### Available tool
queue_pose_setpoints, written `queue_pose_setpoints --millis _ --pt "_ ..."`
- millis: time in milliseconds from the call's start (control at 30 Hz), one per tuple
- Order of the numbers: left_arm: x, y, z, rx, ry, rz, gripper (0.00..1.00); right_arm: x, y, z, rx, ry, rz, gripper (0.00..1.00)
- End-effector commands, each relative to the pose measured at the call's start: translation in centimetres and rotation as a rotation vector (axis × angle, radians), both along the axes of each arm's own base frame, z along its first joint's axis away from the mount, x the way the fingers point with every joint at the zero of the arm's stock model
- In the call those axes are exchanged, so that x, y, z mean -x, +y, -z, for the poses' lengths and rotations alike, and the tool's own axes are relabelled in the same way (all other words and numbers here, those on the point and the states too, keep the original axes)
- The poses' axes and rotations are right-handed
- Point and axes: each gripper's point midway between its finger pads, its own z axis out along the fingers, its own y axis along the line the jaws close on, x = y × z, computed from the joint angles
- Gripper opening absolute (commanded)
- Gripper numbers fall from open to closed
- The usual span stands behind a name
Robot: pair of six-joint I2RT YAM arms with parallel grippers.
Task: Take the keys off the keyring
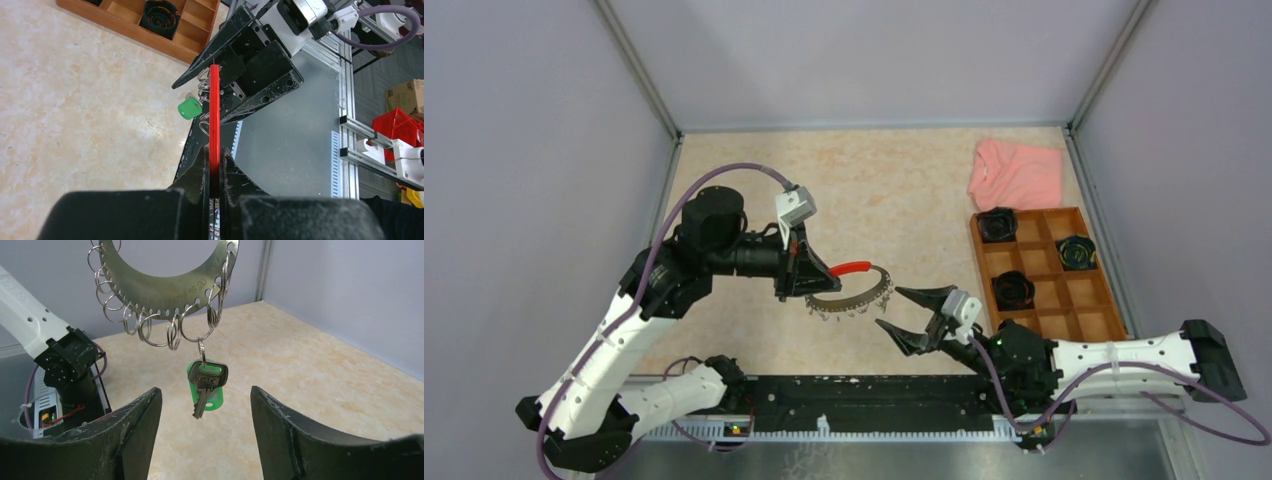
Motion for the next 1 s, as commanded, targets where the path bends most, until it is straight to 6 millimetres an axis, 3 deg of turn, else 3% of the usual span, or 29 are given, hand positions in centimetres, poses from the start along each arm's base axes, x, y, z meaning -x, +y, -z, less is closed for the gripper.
queue_pose_setpoints --millis 0,367,967 --pt "-0.3 -0.4 -2.4 0.060 -0.047 -0.012 0.00 0.4 0.1 -1.5 -0.048 0.013 -0.014 0.63" --pt "-0.6 -0.6 -2.3 0.055 -0.033 -0.013 0.00 0.8 1.0 -2.5 -0.064 -0.006 -0.039 0.49" --pt "-0.4 -0.8 -2.1 0.064 -0.023 0.003 0.00 0.5 1.6 -4.0 -0.077 -0.040 -0.021 0.44"
